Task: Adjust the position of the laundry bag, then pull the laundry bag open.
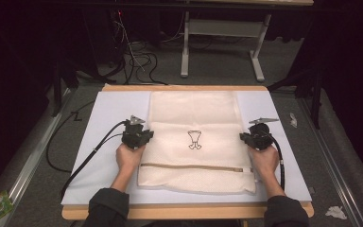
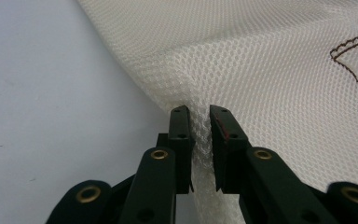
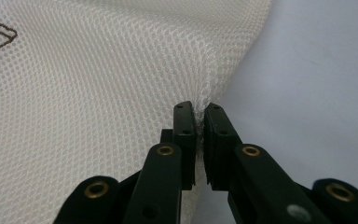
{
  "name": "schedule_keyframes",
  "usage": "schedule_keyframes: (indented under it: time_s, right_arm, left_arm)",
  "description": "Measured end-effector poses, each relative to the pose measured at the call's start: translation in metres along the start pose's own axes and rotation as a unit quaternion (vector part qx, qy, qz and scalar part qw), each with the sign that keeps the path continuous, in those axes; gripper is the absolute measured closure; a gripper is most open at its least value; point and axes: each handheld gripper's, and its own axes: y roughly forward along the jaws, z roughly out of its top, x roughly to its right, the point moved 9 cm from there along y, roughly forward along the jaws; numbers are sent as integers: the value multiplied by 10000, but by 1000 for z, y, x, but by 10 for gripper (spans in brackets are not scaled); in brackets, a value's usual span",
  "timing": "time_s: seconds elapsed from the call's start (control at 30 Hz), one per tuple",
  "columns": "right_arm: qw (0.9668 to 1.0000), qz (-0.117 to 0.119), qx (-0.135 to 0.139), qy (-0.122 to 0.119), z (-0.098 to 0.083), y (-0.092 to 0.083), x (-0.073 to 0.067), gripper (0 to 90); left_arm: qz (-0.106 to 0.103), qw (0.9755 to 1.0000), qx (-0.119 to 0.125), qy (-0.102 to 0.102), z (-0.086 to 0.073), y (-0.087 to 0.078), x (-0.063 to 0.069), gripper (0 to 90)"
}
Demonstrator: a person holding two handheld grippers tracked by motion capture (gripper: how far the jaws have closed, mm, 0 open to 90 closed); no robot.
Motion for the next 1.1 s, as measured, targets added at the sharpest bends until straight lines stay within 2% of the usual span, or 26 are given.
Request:
schedule_keyframes:
  time_s: [0.1, 0.23, 0.63, 0.7, 0.77, 0.87, 0.97, 1.0, 1.1]
  right_arm:
    - [10000, 3, -28, -16, 0, 0, 0, 853]
    - [10000, 31, 38, -11, 2, -2, 0, 839]
    - [9995, 80, 230, 176, 0, -10, 6, 679]
    - [9990, 167, 275, 304, -1, -13, 7, 636]
    - [9988, 206, 302, 313, -4, -16, 7, 609]
    - [9985, 266, 344, 339, -7, -21, 7, 571]
    - [9980, 251, 499, 302, -9, -28, 5, 526]
    - [9972, 251, 648, 285, -11, -33, 4, 499]
    - [9957, 279, 852, 239, -16, -38, 2, 479]
  left_arm:
    - [29, 10000, 36, 10, 0, -1, 1, 789]
    - [62, 10000, -60, 21, -2, 0, 0, 781]
    - [241, 9996, -67, 143, -5, 0, -1, 696]
    - [283, 9995, -11, 140, -5, -1, -1, 650]
    - [302, 9994, 30, 168, -5, -4, -1, 601]
    - [459, 9983, 84, 362, -8, -10, 2, 508]
    - [434, 9976, 213, 498, -8, -20, 6, 476]
    - [423, 9974, 274, 508, -7, -24, 6, 462]
    - [240, 9977, 429, 461, -5, -33, 13, 457]
